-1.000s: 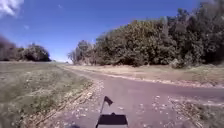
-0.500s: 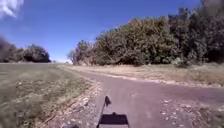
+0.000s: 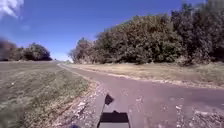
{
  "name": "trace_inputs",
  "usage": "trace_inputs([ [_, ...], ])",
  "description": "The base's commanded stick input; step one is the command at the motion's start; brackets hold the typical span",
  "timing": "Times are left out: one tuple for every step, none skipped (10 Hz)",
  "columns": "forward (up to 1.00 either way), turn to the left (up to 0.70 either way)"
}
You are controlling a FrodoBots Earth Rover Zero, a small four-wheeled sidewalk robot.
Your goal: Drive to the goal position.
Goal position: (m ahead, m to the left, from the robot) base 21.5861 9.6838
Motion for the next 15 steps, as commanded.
trace_inputs([
  [0.70, 0.00],
  [0.70, 0.00],
  [0.70, 0.00],
  [0.70, 0.00],
  [0.70, 0.00],
  [0.70, 0.00],
  [0.70, 0.00],
  [0.70, 0.00],
  [0.70, 0.00],
  [0.70, 0.00],
  [0.70, 0.00],
  [0.70, 0.00],
  [0.70, 0.00],
  [0.70, 0.00],
  [0.70, 0.00],
])
